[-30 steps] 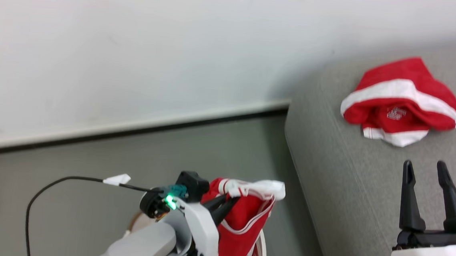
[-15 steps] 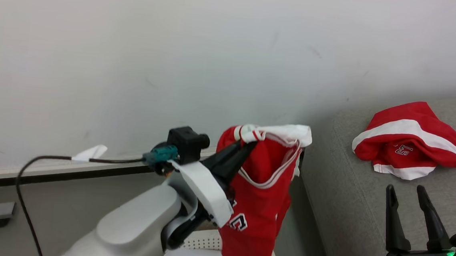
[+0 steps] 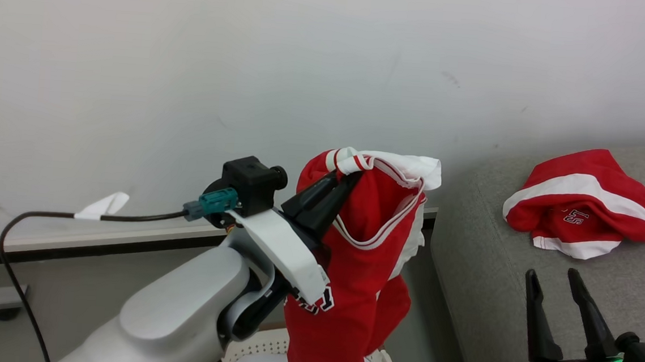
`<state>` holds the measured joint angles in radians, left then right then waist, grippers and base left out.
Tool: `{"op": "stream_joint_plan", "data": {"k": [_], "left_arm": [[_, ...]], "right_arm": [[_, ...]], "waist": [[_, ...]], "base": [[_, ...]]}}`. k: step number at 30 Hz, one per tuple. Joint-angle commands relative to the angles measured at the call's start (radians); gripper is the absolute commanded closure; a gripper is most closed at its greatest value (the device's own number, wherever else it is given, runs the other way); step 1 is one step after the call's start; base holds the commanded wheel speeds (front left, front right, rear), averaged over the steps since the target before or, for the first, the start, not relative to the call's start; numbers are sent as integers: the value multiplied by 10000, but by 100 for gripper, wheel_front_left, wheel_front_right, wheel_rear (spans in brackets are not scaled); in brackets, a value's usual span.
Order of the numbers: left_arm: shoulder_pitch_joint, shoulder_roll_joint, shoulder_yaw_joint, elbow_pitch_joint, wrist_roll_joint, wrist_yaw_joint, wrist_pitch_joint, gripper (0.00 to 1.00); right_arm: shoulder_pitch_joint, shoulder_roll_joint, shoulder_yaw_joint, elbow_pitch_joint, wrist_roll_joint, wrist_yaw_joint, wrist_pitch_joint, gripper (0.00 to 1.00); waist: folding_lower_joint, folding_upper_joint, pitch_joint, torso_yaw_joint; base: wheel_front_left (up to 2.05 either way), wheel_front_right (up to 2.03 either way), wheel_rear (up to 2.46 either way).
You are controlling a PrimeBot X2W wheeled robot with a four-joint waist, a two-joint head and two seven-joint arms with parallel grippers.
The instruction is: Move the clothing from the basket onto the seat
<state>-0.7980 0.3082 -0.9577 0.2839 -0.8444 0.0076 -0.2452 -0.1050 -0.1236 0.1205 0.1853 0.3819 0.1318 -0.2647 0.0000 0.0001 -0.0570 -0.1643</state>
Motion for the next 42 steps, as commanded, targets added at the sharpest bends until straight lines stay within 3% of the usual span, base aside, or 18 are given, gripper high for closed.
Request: {"op": "stream_joint_plan", "data": {"k": [1, 5, 12, 24, 29, 35, 36, 37, 38, 42], "left_arm": [[34, 76, 51, -99, -127, 46, 50, 100], [-111, 110, 88, -162, -166, 85, 114, 100], [-417, 111, 58, -105, -36, 84, 213, 100], [-1200, -423, -144, -269, 157, 21, 576, 100], [-1192, -669, -409, -527, 214, -1, 674, 100], [-975, -843, -738, -837, 251, -75, 819, 100], [-965, -853, -772, -862, 242, -79, 826, 100], [-939, -847, -787, -874, 229, -69, 852, 100], [-909, -823, -805, -863, 215, -40, 879, 100], [-748, -676, -782, -721, 93, 21, 870, 100]], "right_arm": [[-59, -39, 149, 1, 44, -22, 5, 0], [-56, -27, 674, 11, 113, -22, 5, 0], [-206, -197, 2684, 274, 285, -22, 7, 0], [-1470, 189, 5403, 2003, 1030, -22, 7, 0], [-2172, 509, 5714, 3142, 1342, -22, 5, 0], [-2611, 697, 5350, 3998, 1432, -22, 7, 0], [-2661, 706, 5287, 4065, 1424, -22, 5, 36], [-2680, 709, 5214, 4084, 1431, -22, 5, 82], [-2662, 717, 5137, 4041, 1460, -22, 7, 100], [-2486, 721, 4981, 3846, 1503, -22, 5, 100]], "waist": [[0, -1, 18, 26], [0, -1, 47, 85], [0, -1, 75, 192], [0, -1, 102, 651], [0, -1, 127, 985], [0, -1, 150, 1514], [0, -1, 153, 1605], [0, -1, 156, 1683], [0, -1, 162, 1748], [0, -1, 178, 1888]], "base": [[0, 0, 0], [0, 0, 0], [0, 0, 0], [0, 0, 0], [0, 0, 0], [0, 0, 0], [0, 0, 0], [0, 0, 0], [0, 0, 0], [0, 0, 0]]}}
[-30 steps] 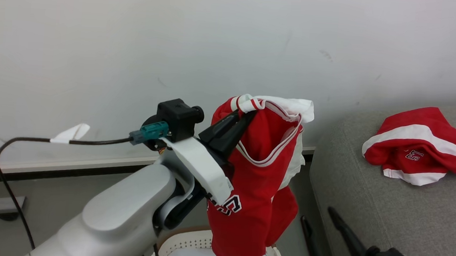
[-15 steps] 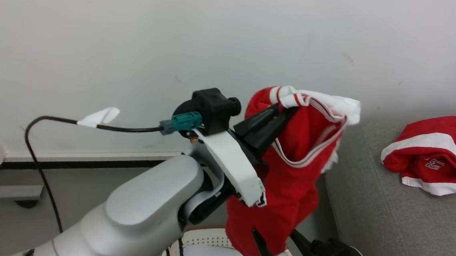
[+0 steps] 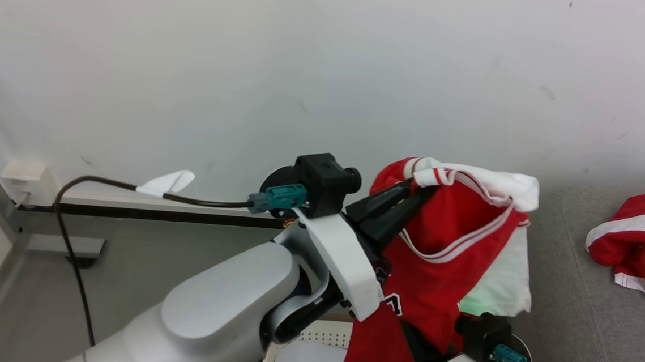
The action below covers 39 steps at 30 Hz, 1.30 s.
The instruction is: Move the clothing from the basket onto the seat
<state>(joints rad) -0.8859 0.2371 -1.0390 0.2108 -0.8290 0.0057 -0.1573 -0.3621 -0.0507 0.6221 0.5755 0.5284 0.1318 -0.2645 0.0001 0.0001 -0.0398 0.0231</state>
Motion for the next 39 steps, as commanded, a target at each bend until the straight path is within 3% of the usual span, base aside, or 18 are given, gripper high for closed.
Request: {"op": "stream_joint_plan", "data": {"k": [1, 13, 21, 24, 26, 27, 39], "left_arm": [[159, 61, 48, 59, -90, 38, -37, 100], [979, 526, 316, 940, -443, -50, -587, 100], [1900, 769, 310, 914, -739, -350, -874, 96], [2142, 744, 264, 817, -733, -486, -917, 71], [2295, 754, 217, 786, -675, -526, -941, 44], [2359, 749, 208, 753, -638, -538, -964, 3], [2886, 768, 257, 363, -127, -518, -1068, 0]], "right_arm": [[134, -7, -59, -115, 36, -22, 3, 100], [796, -12, -1397, -1439, -398, -22, 2, 100], [933, -91, -2520, -2212, -681, -22, 1, 100], [885, -185, -2937, -2447, -784, -22, 2, 100], [886, -275, -3186, -2593, -855, -22, 2, 100], [891, -336, -3268, -2665, -880, -22, 2, 100], [1040, -1087, -4370, -3608, -1104, -22, 1, 100]], "waist": [[-1, -1, 13, 29], [-1, -1, 70, -326], [-1, -1, 14, -741], [-1, -1, 28, -961], [-1, -1, 41, -1127], [-1, -1, 49, -1217], [-1, -1, 251, -2686]], "base": [[0, 0, 0], [0, 0, 0], [0, 0, 0], [0, 0, 0], [0, 0, 0], [0, 0, 0], [0, 0, 0]]}}
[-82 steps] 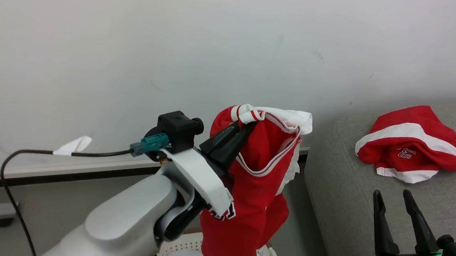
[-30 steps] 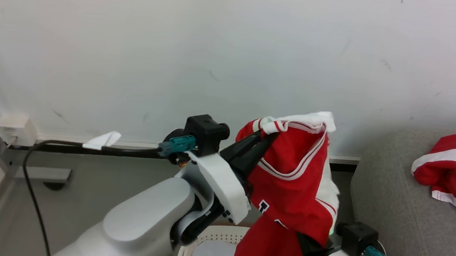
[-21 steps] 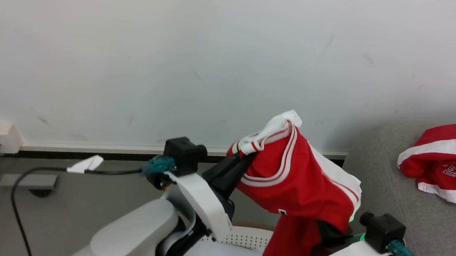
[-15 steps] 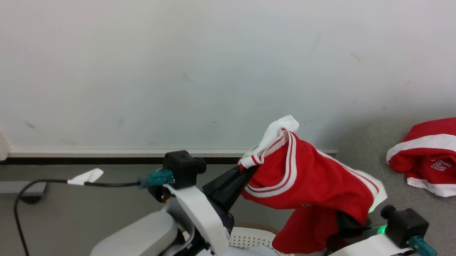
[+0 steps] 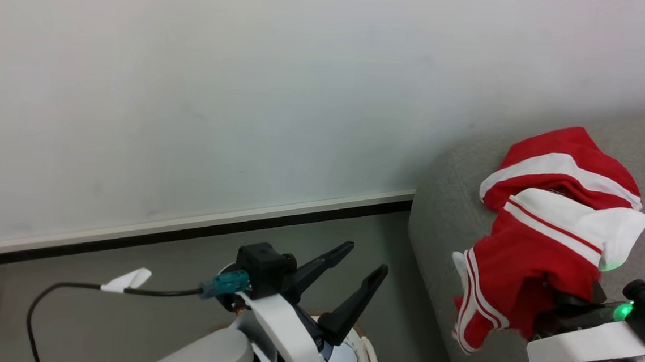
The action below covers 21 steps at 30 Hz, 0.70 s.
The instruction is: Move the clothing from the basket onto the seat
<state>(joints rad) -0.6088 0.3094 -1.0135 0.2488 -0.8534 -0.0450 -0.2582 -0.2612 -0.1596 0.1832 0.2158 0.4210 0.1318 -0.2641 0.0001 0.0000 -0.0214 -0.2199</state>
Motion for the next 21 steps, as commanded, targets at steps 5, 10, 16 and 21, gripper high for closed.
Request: {"op": "stream_joint_plan", "data": {"k": [5, 10, 16, 21], "left_arm": [[317, 58, 153, -17, 526, 110, -56, 0], [554, 44, 557, -110, 1248, 212, -57, 0], [841, 35, 1154, -232, 2115, 49, -58, 0], [1041, -101, 1535, -165, 2653, -158, -60, 0]], "right_arm": [[385, -244, -441, -509, -233, -22, -2, 100], [885, -277, -836, -977, -366, -22, -2, 100], [1243, -89, -1078, -1406, -428, -22, -3, 100], [1236, -43, -1145, -1530, -442, -22, -2, 100]], "waist": [[-1, 0, 244, -1083], [-1, 0, 514, -1801], [-1, 0, 860, -2352], [-1, 0, 1004, -2489]], "base": [[0, 0, 0], [0, 0, 0], [0, 0, 0], [0, 0, 0]]}}
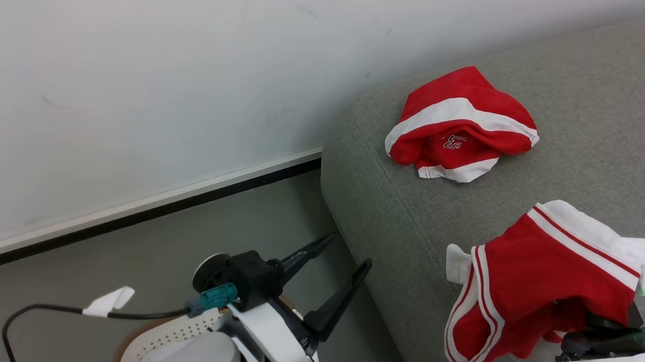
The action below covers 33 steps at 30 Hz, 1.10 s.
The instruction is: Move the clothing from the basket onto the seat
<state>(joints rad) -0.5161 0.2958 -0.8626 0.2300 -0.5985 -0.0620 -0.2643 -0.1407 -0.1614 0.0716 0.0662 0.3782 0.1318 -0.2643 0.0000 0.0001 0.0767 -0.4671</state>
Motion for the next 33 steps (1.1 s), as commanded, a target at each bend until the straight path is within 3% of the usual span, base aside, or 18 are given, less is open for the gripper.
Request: {"op": "stream_joint_plan", "data": {"k": [1, 7, 15, 22, 28, 33], "left_arm": [[141, 7, 77, 46, 137, -31, 3, 0], [79, -24, 330, 123, 514, -264, 2, 0], [-523, 724, 340, -238, 826, -468, 125, 0], [-1204, 1698, 586, -1170, 924, -551, 389, 0], [-1410, 2386, 958, -1680, 782, -568, 326, 0], [-1262, 2624, 1288, -1816, 569, -523, 193, 0]], "right_arm": [[15, -22, -53, -53, -15, -22, 0, 100], [-428, 69, -190, -225, 249, -22, 0, 100], [-2244, -315, -699, -28, 776, -23, -1, 100], [-4064, -573, -2764, 456, 482, -23, 21, 100], [-5454, -921, -4590, 1626, -111, -23, 355, 100], [-6170, -1501, -4667, 3069, -877, -23, 1426, 100]], "waist": [[0, -1, 48, -16], [0, -1, 385, 124], [0, -1, 2090, 698], [0, -1, 4125, 1507], [0, -1, 5422, 2087], [0, -1, 6001, 2392]], "base": [[0, 0, 0], [0, 0, 0], [0, 0, 0], [0, 0, 0], [0, 0, 0], [0, 0, 0]]}}
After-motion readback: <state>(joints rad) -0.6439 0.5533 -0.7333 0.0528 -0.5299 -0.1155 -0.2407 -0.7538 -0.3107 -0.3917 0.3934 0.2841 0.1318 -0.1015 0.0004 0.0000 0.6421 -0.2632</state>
